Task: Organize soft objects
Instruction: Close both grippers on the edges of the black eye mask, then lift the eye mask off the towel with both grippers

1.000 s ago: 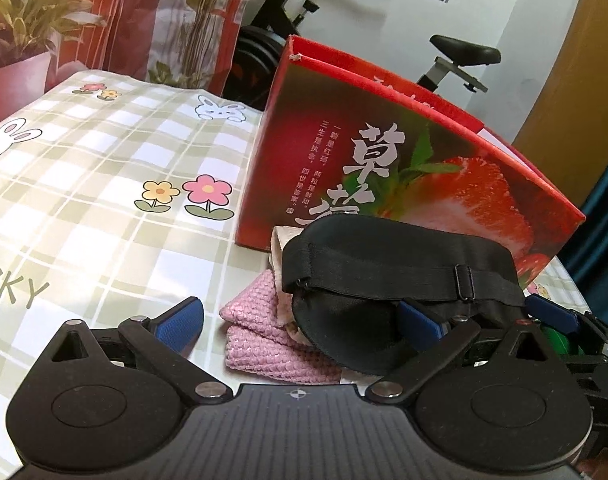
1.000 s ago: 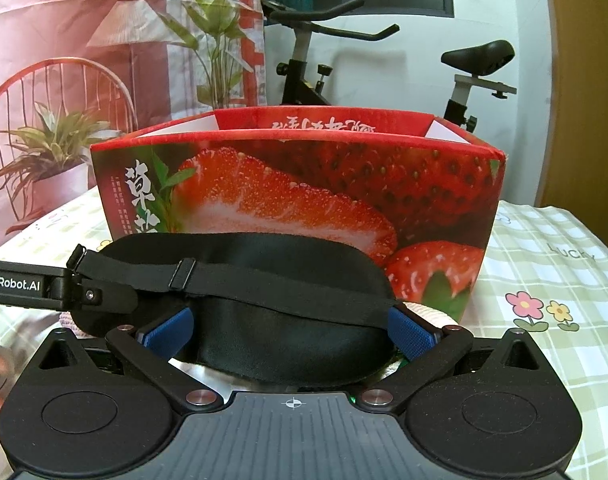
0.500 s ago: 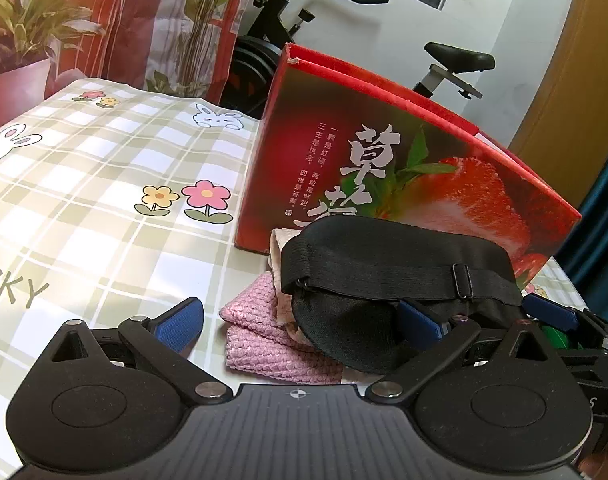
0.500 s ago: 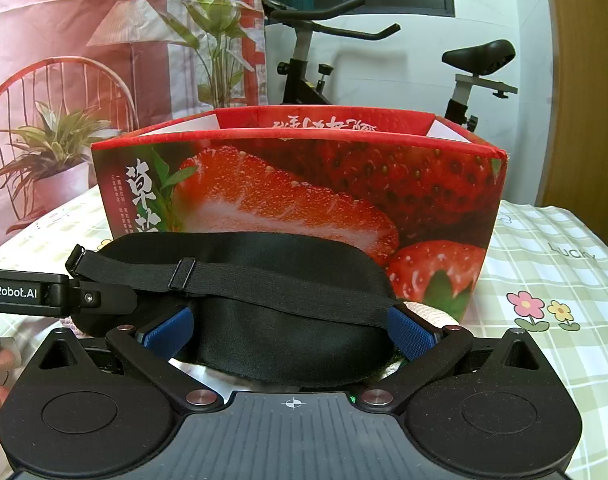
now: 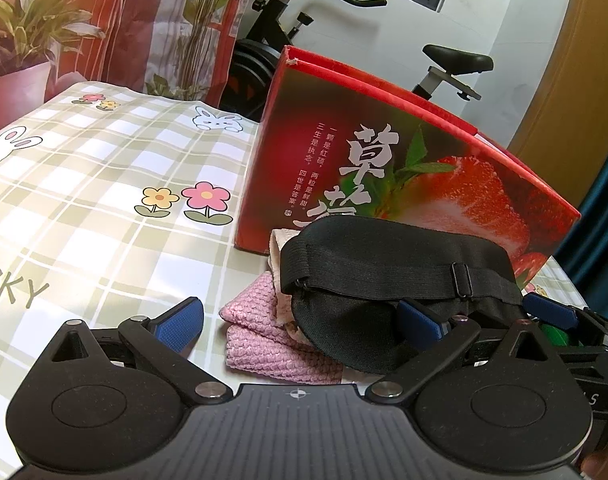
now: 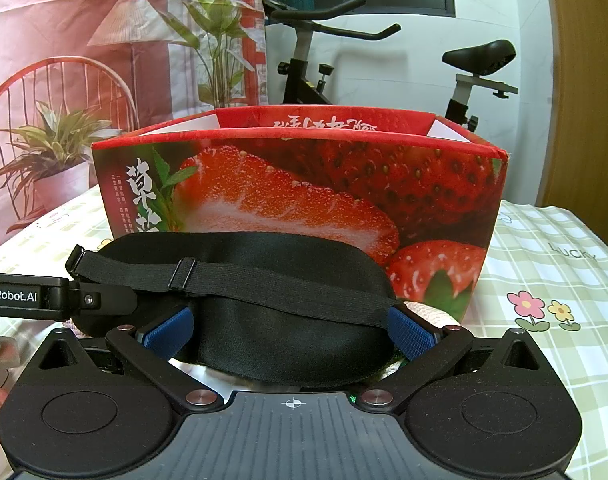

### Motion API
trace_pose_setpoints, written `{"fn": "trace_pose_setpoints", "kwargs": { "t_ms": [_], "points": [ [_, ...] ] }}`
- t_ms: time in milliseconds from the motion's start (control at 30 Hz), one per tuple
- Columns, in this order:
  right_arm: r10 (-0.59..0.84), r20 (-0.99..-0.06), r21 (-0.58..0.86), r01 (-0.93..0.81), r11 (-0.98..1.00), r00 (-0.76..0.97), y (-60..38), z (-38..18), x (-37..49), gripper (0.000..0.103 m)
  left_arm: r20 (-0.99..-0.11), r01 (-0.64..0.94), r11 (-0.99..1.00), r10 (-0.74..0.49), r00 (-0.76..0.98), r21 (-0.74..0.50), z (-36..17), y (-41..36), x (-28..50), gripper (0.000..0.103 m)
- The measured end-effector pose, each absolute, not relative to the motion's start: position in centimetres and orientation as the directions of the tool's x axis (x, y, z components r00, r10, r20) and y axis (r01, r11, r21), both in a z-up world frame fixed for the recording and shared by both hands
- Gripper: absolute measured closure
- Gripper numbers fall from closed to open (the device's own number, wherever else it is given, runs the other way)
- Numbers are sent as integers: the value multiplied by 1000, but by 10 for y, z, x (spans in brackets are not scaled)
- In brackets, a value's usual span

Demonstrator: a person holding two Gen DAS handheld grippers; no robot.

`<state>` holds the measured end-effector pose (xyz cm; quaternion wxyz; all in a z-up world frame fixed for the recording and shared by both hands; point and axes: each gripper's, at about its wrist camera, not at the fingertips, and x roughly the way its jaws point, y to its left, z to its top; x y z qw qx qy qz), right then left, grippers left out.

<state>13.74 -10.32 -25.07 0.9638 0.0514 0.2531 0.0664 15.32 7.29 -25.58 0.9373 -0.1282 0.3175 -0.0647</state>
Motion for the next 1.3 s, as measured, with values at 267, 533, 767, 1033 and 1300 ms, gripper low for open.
{"fn": "trace_pose_setpoints", "kwargs": {
  "t_ms": [267,533,767,1033,1300],
  "points": [
    [155,-481,133,-102,986,863,-103,-251,137,0,-585,34,958,-203,785,-286,-256,73,155,0],
    [157,-481,135,-105,985,863,-103,-251,137,0,-621,44,957,-220,753,-285,-251,75,162,0],
    [162,-479,138,-108,984,863,-102,-252,136,0,-646,38,948,-245,723,-317,-243,86,162,10],
    [166,-477,141,-111,984,863,-103,-252,135,0,-546,127,919,-329,770,-374,-217,90,147,30],
    [166,-476,141,-111,984,863,-103,-252,134,0,-571,61,862,-385,725,-504,-238,90,175,39]
  ]
}}
